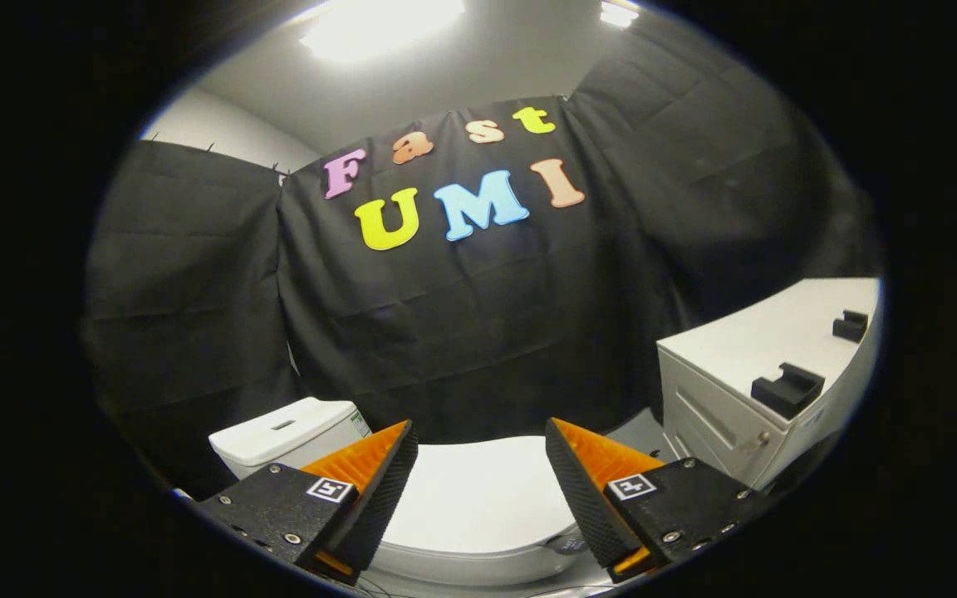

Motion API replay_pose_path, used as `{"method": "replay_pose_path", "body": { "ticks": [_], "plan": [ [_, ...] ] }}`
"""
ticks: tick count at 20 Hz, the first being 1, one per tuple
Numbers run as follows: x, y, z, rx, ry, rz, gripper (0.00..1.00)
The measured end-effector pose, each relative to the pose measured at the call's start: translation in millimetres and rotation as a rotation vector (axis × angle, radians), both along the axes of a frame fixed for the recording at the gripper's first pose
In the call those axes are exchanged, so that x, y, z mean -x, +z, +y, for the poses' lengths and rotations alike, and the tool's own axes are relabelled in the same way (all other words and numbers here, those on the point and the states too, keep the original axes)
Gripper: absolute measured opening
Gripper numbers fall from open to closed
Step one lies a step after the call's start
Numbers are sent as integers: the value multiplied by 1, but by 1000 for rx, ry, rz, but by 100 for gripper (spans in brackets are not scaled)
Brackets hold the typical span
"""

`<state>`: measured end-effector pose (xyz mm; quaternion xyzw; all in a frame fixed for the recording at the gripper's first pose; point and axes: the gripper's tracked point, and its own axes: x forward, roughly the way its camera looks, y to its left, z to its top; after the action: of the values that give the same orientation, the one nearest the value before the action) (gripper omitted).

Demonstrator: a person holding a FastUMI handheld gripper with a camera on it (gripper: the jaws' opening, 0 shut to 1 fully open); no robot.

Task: Open the toilet lid.

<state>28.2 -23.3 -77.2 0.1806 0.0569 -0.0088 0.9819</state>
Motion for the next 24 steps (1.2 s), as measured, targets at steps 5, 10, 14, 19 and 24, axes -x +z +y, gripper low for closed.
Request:
{"method": "replay_pose_path", "body": {
  "ticks": [5, 10, 14, 19, 24],
  "plan": [
    [-2, -48, -25, -134, -81, 76, 95],
    [4, -99, -39, -346, -161, 152, 96],
    [6, -134, -44, -493, -221, 220, 96],
    [9, -178, -47, -694, -253, 294, 96],
    [20, -214, -48, -865, -307, 338, 92]
  ]
}}
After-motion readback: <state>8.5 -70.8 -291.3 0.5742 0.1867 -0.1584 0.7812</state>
